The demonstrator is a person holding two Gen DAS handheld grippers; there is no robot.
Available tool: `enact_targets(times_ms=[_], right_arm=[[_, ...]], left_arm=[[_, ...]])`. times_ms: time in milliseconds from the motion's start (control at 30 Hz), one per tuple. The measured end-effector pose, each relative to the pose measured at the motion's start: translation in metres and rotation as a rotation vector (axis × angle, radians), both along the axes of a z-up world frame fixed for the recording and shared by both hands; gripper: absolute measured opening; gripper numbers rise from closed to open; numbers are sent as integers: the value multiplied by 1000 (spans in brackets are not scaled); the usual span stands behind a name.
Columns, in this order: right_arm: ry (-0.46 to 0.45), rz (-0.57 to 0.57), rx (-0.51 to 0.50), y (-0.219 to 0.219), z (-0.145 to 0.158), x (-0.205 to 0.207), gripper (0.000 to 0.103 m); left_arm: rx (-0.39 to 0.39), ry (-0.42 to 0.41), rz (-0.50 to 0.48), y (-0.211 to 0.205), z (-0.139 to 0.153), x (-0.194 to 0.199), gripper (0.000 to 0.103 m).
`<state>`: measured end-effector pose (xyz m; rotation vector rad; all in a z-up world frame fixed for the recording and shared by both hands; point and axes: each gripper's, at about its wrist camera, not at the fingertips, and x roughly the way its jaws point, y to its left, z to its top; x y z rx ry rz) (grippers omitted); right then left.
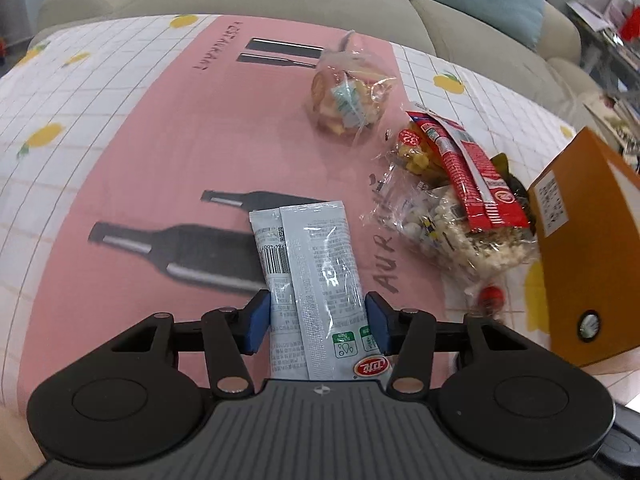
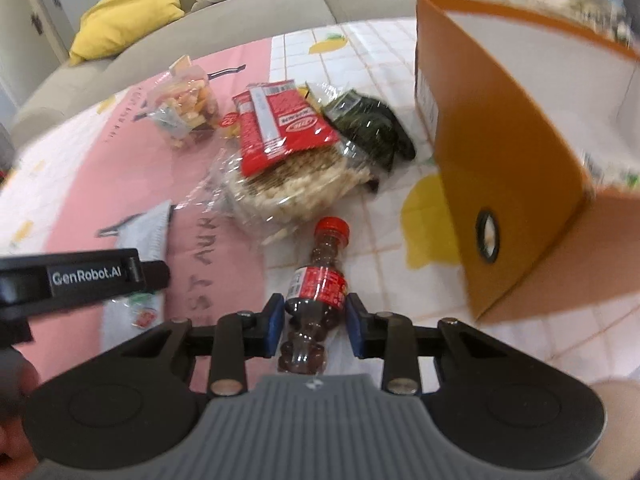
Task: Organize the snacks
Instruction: 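Grasp the white sachet strip with the left gripper while the right gripper grasps the cola bottle, then carry the sachet strip and cola bottle over the orange box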
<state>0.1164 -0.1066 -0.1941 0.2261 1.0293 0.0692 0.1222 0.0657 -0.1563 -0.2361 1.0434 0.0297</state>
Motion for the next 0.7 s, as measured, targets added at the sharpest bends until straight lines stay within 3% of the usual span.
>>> enact_targets(times_ms=[100, 300, 700], right_arm=[[36, -9, 79, -3, 1, -5, 31], [27, 12, 130, -2, 15, -20, 31], [-109, 49, 234, -18, 72, -58, 30]], left_arm=[[-25, -6, 14, 2, 9, -8, 58], [-64, -40, 25, 4, 32, -23, 58], [-107, -172, 28, -4, 95, -49, 58]])
